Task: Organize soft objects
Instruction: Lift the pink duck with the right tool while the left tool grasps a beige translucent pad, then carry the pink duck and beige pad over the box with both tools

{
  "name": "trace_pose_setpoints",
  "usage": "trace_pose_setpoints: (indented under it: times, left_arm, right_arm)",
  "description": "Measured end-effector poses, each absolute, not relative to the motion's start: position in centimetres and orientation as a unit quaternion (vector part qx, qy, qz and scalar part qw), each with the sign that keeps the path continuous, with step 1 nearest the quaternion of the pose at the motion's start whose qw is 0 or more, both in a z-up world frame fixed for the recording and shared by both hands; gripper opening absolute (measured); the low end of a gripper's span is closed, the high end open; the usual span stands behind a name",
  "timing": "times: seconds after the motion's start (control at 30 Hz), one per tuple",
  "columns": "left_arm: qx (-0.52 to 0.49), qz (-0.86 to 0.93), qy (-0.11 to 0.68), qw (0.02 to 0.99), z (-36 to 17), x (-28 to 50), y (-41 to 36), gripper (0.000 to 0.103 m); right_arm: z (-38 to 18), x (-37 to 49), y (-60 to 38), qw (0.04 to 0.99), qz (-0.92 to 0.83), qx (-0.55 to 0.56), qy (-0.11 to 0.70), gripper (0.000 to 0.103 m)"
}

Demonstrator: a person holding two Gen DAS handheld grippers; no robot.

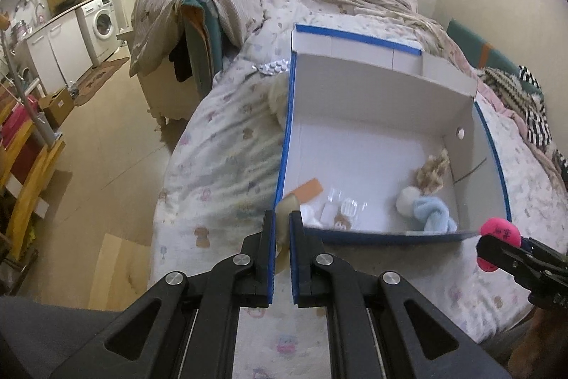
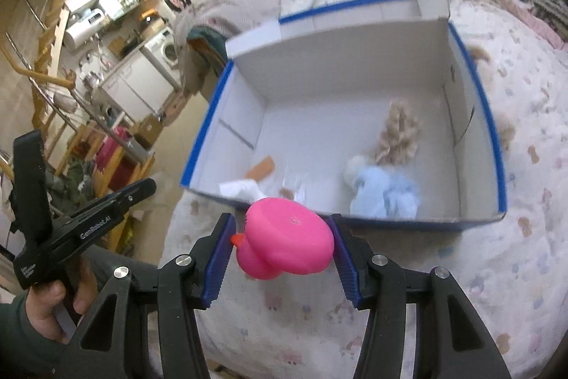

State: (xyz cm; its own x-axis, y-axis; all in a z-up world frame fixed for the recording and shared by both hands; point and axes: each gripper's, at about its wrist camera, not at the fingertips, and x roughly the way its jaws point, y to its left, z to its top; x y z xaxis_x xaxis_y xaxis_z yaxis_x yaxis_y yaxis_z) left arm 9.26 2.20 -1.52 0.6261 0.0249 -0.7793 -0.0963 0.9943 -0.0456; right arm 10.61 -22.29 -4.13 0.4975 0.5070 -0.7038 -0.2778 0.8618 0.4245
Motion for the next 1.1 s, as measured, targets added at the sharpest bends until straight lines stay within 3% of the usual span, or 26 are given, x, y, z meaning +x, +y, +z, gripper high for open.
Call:
trace_pose_setpoints:
  times: [0.7, 1.1]
  left_arm:
    - [0.002, 0.005, 0.420, 0.907, 1.1, 16.8, -1.1, 0.006]
    - [0.016, -0.010, 0.455, 0.890, -3.5, 21.7, -3.4, 0.007]
  right_arm:
    - [-1.4, 16.3, -25.5, 0.882, 0.200, 0.145, 0.400, 0.057]
    - [-3.7, 21.4, -24.5, 0.879, 0.180, 0.105, 0.429, 0.057]
